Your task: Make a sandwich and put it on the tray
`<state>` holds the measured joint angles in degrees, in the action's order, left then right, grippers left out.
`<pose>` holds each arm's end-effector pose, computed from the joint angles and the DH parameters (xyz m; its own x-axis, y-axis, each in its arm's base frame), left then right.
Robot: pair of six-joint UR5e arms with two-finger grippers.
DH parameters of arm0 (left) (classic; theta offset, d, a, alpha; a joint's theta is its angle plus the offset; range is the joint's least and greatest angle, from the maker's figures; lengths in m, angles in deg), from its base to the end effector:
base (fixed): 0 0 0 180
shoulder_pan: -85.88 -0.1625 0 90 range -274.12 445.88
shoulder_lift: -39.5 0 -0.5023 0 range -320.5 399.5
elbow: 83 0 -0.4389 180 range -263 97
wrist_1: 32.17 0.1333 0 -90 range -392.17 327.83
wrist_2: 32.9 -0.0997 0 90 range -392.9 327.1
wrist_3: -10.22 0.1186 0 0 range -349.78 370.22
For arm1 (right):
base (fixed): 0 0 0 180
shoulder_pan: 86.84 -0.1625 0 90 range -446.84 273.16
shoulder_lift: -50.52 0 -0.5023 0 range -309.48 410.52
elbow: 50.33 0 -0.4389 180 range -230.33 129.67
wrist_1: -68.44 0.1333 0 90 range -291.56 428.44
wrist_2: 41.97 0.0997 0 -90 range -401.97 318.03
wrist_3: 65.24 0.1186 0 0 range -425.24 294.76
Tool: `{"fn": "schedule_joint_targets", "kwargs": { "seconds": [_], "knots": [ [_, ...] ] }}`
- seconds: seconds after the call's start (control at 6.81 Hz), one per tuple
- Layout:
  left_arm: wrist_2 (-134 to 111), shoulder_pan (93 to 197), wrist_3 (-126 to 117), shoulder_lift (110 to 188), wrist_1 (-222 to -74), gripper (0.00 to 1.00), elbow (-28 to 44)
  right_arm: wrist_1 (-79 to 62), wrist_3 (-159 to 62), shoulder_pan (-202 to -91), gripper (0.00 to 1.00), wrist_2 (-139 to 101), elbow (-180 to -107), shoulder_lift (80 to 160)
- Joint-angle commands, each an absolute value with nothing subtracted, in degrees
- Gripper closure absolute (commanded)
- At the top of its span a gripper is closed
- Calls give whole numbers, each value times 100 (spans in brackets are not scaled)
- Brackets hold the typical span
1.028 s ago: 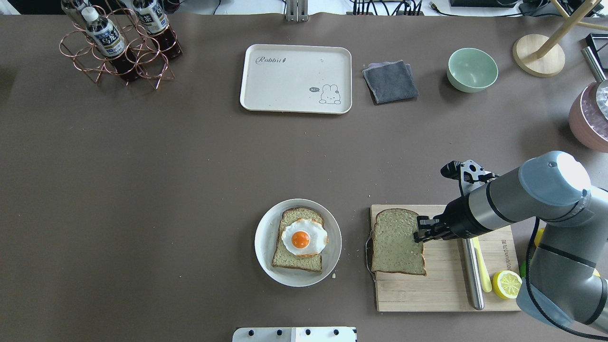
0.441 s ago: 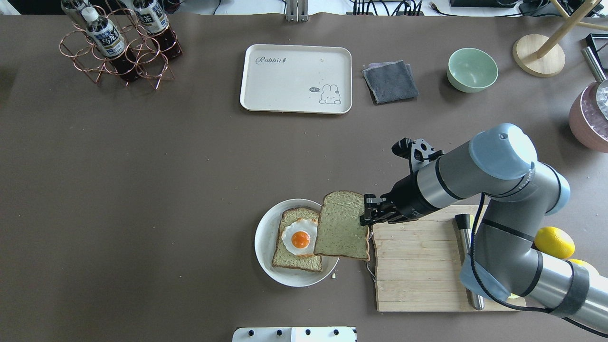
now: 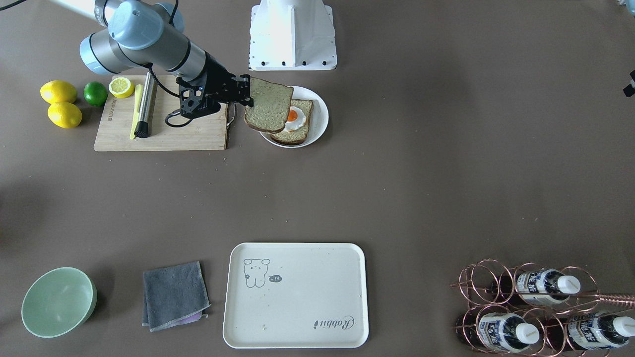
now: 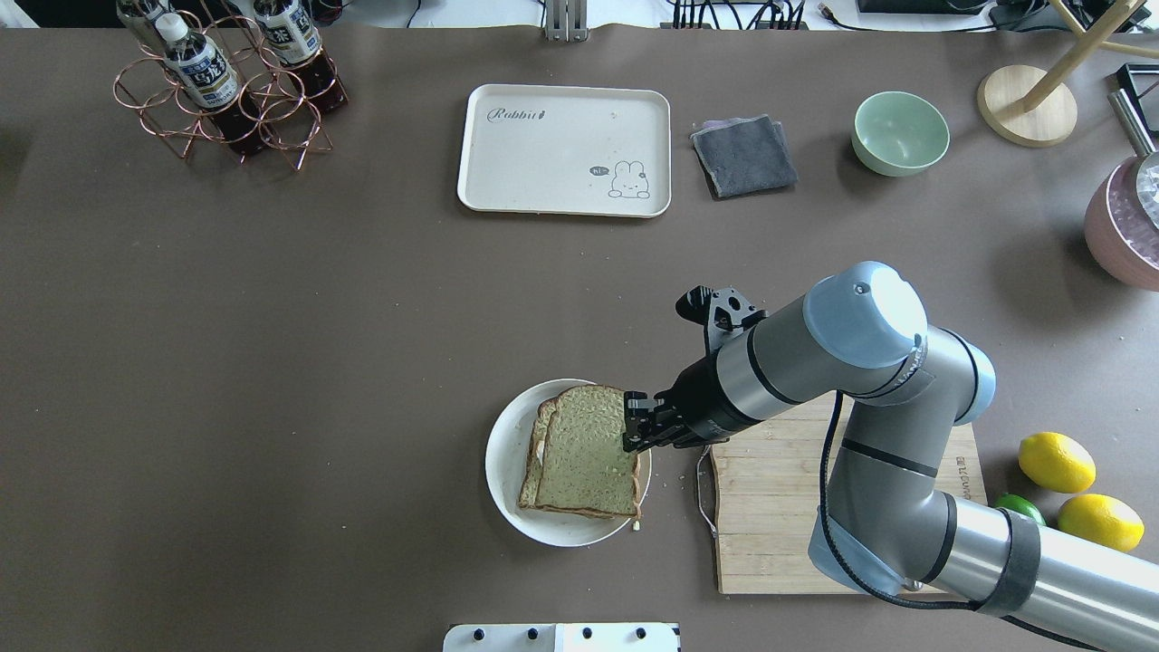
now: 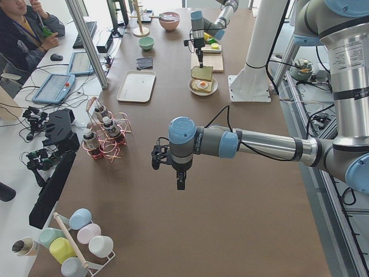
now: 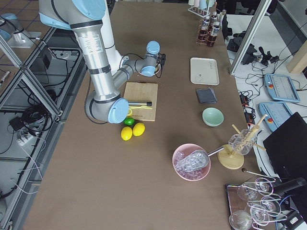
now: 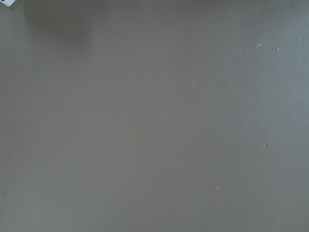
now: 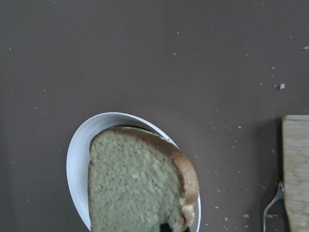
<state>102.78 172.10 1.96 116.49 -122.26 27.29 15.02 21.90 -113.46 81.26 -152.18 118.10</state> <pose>-0.0199 -0.4340 0.6657 0.6933 -0.0060 -0.7206 0.0346 0.9991 0.0250 -0.5779 -0.3661 0.3181 0.2885 0.0979 0.9525 0.1025 0.9859 -0.1324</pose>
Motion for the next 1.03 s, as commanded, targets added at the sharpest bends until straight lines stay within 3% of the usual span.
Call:
{"fn": "schedule_joint_targets", "kwargs": {
  "seconds": [0.0,0.73,0.88],
  "knots": [
    [10280,17210,196,11650,-12226,2,2739,1500,2212,-11136,100,7872,-14896,11531],
    [10280,17210,204,11650,-12226,2,2739,1500,2194,-11127,100,7844,-14745,11512],
    [10280,17202,196,11650,-12226,2,2739,1500,2203,-11136,41,7835,-14745,11512]
  ]
}}
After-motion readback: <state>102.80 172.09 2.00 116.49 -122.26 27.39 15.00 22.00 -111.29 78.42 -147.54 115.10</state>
